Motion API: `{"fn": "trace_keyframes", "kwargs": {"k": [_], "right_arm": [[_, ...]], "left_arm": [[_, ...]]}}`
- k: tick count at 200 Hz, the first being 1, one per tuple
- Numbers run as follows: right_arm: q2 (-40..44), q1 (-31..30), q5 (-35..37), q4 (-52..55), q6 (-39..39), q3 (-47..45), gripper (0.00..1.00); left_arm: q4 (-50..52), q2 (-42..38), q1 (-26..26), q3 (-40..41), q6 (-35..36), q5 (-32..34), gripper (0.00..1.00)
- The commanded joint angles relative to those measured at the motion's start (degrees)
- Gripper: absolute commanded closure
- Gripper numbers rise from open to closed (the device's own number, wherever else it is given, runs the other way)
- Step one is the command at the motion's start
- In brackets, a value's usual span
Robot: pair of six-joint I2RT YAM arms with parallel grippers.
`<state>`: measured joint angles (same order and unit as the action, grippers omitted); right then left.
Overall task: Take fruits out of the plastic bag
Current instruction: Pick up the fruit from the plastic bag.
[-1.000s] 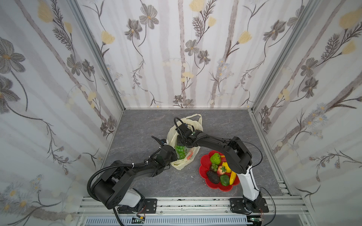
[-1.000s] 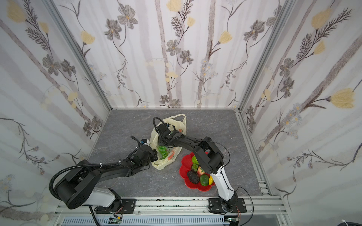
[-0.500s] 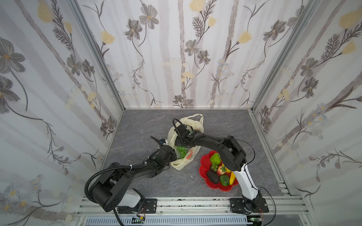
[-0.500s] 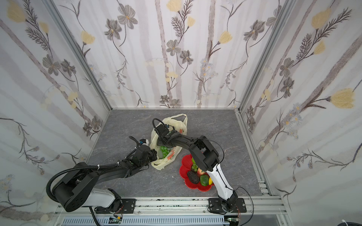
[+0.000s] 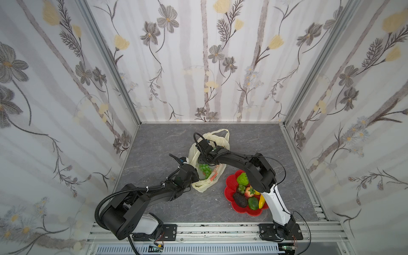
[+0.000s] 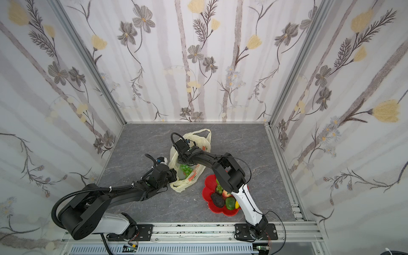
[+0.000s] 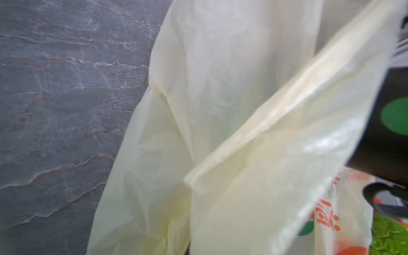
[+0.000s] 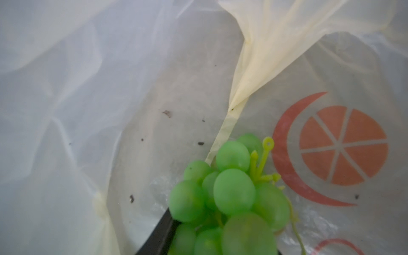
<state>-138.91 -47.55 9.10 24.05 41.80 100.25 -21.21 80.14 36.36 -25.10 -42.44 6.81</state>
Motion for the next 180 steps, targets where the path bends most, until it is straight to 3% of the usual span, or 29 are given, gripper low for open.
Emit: {"fn": "trace_keyframes", "kwargs": {"k": [1,98,180], "right_arm": [[2.7,0.0,-1.2,-3.3,-0.2,-1.8,0.61],[12.2,0.0,-2.1,-8.8,-1.6,-10.0,0.62],[28.7,-0.9,-0.7,-5.4,-3.6,-17.1,0.62]], "left_arm": [[-1.4,0.0,-0.6,0.1,-1.0,0.3,1.0],[0.1,1.7,-4.1,-2.5,0.5,-2.3,1.0],[2.2,2.8,-5.5,-4.9,2.8,-1.6,1.0]]}}
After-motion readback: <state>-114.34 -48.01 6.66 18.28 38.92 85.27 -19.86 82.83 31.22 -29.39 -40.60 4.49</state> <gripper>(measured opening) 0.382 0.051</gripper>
